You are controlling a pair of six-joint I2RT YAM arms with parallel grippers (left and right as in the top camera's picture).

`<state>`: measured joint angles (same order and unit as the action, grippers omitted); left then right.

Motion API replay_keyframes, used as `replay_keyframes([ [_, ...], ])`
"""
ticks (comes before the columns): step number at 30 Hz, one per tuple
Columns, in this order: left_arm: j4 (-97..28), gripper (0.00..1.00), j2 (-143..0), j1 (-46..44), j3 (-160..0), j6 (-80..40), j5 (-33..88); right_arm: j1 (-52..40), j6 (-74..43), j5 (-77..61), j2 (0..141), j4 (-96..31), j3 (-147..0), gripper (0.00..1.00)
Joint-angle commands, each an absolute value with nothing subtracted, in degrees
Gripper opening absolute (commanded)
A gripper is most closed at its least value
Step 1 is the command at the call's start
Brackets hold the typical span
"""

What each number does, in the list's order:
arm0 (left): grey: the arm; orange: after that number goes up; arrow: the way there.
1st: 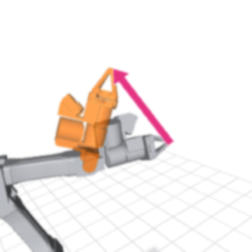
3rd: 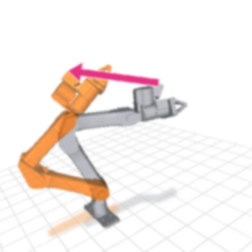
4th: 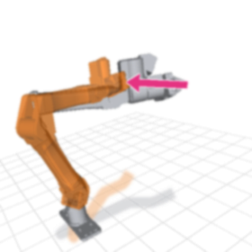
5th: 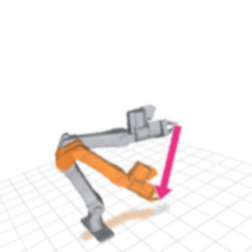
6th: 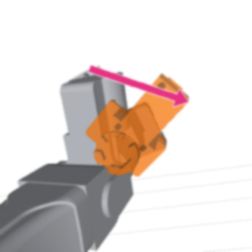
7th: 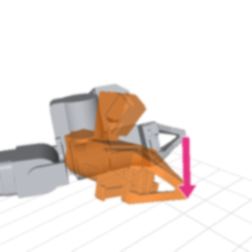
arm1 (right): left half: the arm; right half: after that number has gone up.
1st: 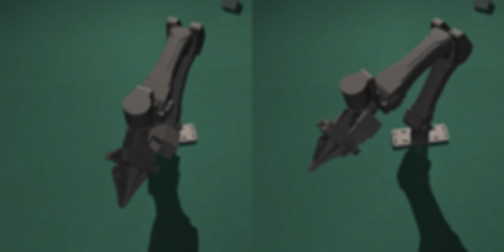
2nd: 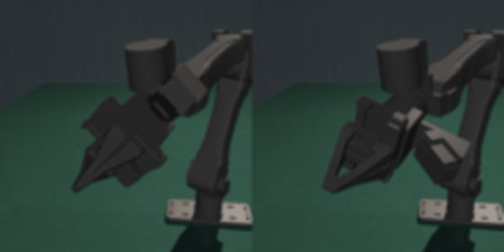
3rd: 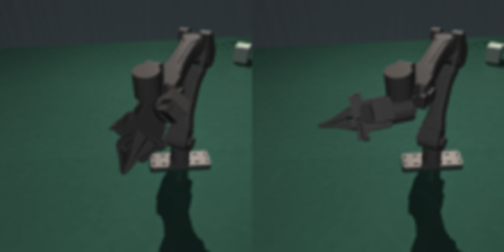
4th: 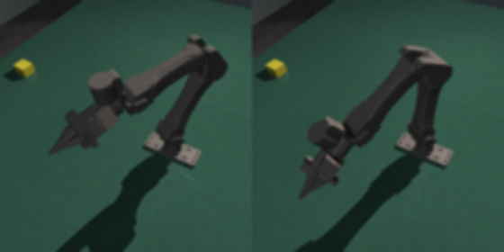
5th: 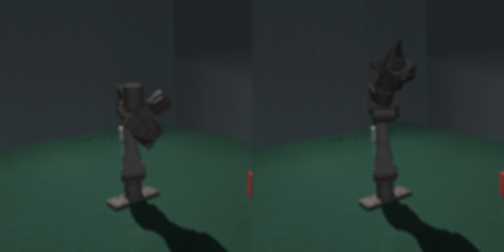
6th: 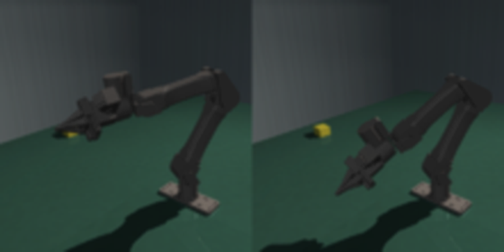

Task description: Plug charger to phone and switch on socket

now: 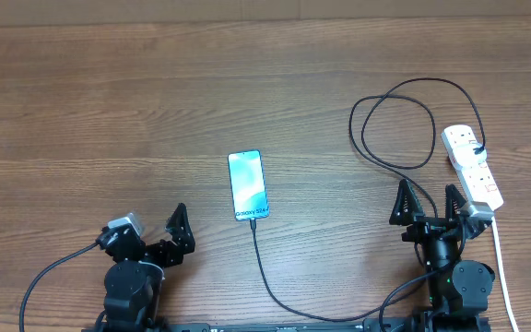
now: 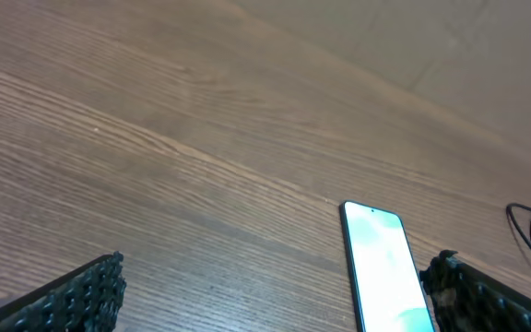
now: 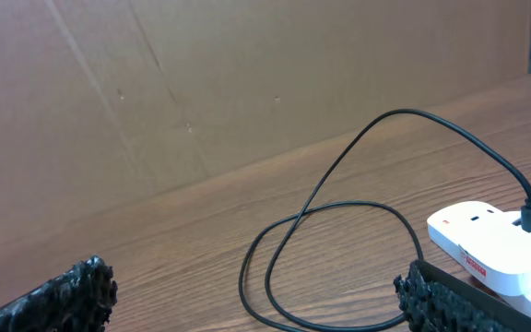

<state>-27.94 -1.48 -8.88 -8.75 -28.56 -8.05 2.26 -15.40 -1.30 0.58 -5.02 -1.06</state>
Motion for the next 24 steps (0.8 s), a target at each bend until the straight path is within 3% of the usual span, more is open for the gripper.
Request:
replay_keyframes([
  [1, -23.70, 1.00, -0.19, -8.67, -7.09, -25.63, -7.97, 2.33, -15.14, -1.56, 0.16, -4.69, -0.45, 1.00],
  [10, -6.11, 1.00, -0.19, -8.67, -3.01, -20.93, -15.14, 2.33, -15.14, -1.56, 0.16, -4.69, -0.45, 1.00],
  [24, -4.86, 1.00, -0.19, -8.64, -1.08, -15.20, -13.45, 2.33, -15.14, -1.56, 0.16, -4.69, -0.45, 1.00],
])
